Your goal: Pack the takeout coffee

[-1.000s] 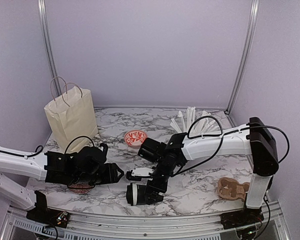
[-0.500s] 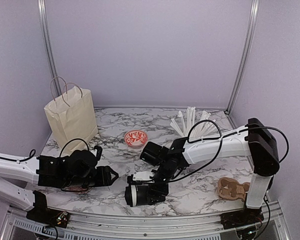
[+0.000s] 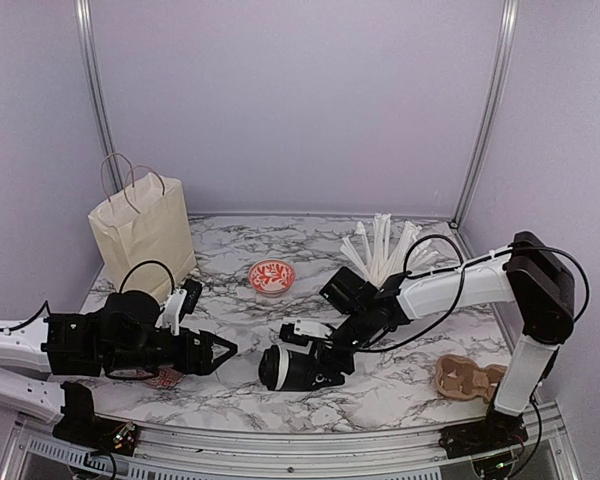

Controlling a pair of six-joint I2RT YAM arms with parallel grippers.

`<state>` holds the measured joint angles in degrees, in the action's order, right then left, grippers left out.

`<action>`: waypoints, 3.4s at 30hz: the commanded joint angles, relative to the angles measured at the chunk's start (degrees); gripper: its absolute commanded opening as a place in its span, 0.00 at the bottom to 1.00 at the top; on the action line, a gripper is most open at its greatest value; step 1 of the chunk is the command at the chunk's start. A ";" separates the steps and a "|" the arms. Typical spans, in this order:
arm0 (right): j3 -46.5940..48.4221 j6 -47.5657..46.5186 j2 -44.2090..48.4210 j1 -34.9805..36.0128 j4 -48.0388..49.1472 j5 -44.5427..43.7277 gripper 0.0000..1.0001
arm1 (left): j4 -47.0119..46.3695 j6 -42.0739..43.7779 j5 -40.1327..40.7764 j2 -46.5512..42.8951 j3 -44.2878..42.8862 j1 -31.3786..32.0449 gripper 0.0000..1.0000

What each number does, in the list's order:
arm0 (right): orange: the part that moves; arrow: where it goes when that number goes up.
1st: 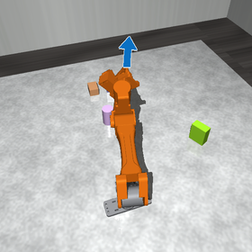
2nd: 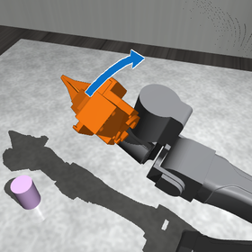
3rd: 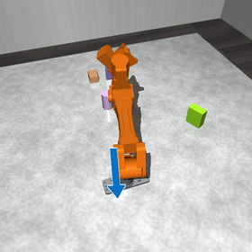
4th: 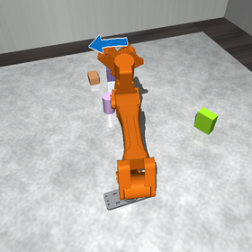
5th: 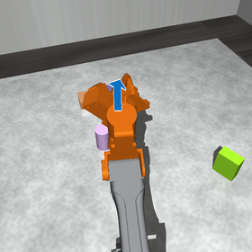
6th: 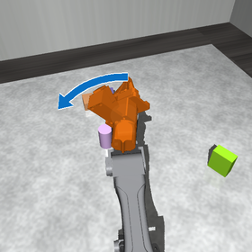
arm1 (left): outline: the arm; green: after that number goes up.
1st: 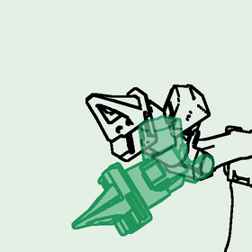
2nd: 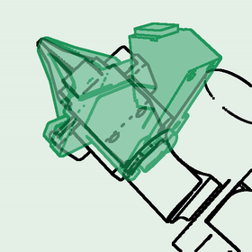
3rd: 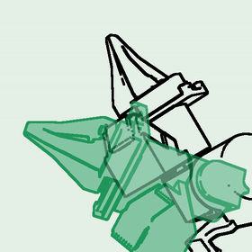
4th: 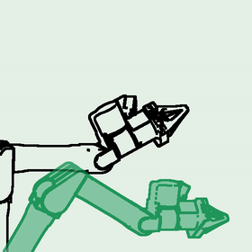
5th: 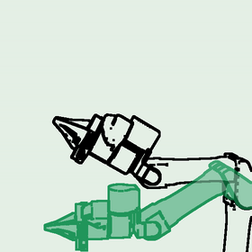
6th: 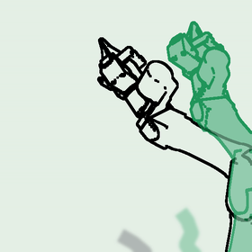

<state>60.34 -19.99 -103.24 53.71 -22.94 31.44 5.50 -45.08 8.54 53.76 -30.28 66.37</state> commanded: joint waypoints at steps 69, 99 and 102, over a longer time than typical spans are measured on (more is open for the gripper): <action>-0.02 -4.61 5.97 -0.01 1.85 26.21 0.70 | -14.03 33.45 -8.14 7.48 -4.58 9.13 0.99; 3.52 -7.02 -4.10 0.08 6.00 28.54 0.74 | -8.38 35.04 -15.51 18.30 -10.50 9.04 0.96; 5.25 -6.70 -7.66 0.12 7.00 29.68 0.76 | -6.78 34.40 -14.71 17.03 -9.74 9.03 0.96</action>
<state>60.42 -28.75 -107.57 53.87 -22.87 59.66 -3.25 -9.98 -4.95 71.72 -38.52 74.87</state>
